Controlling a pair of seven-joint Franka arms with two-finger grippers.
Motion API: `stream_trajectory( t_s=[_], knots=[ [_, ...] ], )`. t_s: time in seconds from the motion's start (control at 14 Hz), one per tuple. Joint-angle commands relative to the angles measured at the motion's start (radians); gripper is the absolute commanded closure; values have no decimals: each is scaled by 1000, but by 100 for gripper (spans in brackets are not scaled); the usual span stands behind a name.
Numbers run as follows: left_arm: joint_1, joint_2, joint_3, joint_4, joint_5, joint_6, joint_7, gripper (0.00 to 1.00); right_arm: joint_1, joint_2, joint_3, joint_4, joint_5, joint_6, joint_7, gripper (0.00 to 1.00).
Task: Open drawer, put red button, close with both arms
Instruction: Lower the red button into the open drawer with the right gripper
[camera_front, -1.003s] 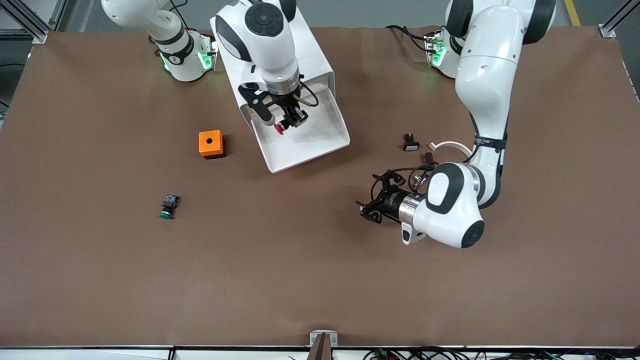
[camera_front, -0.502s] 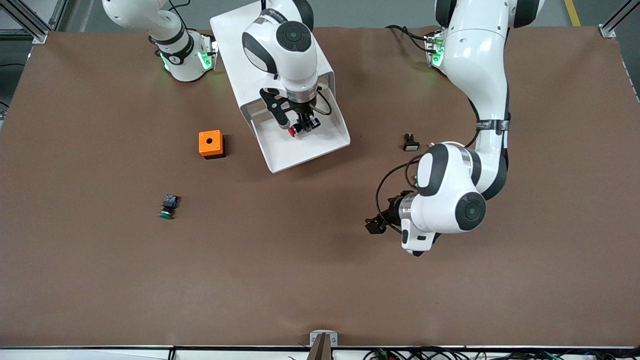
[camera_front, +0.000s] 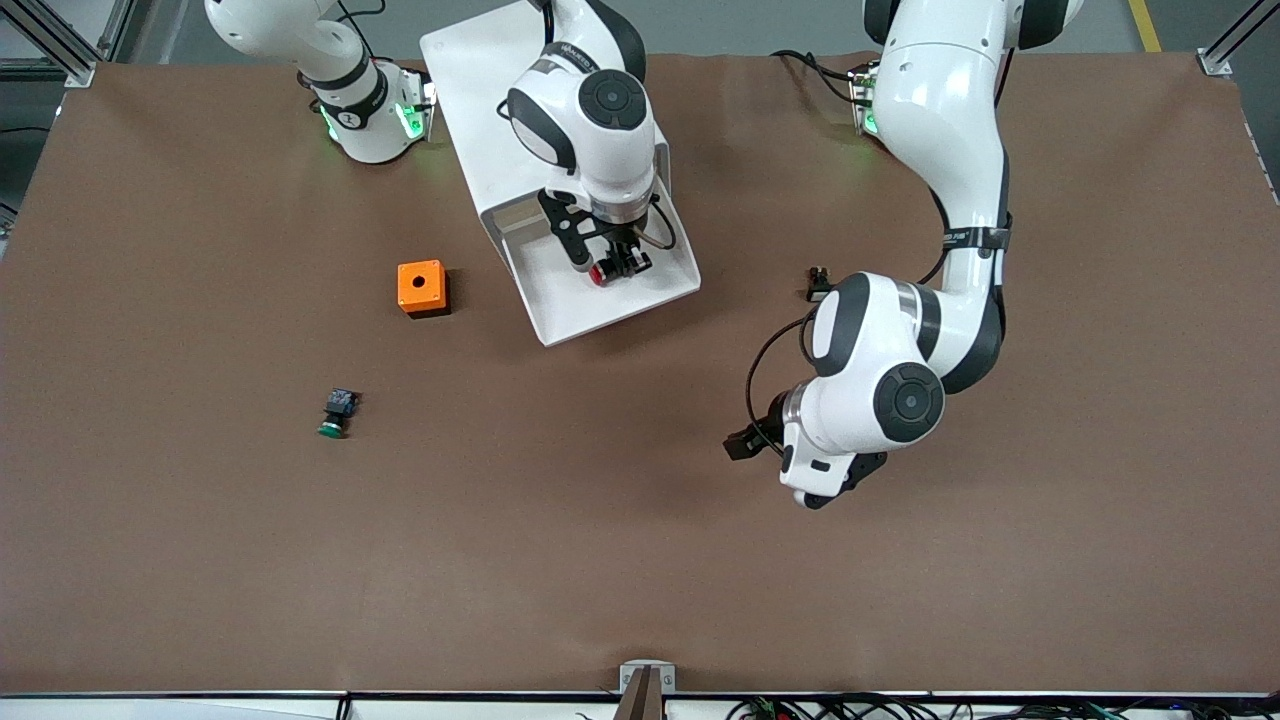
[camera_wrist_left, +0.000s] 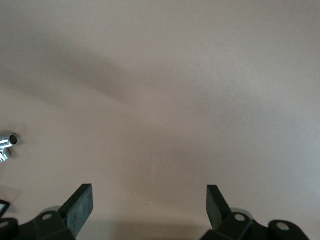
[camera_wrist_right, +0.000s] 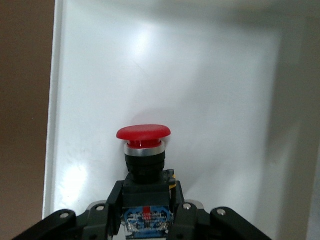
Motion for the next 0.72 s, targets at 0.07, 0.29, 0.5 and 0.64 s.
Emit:
stream_trajectory(
  t_s=[0.07,0.29,0.5,0.64],
  knots=[
    [-9,-12,8,-12,18,4,48,0,20,33,-11,37,-12,-9,33,92],
    [0,-14,11,-10,16,4,73,0,18,39,-11,54,-13,-15,15,0],
    [0,-12,11,-12,16,4,81,0,6,39,-14,109,-15,-52,-60,0],
    [-8,-12,10,-12,16,4,79,0,-12,39,-18,170,-15,-137,-163,0]
  ],
)
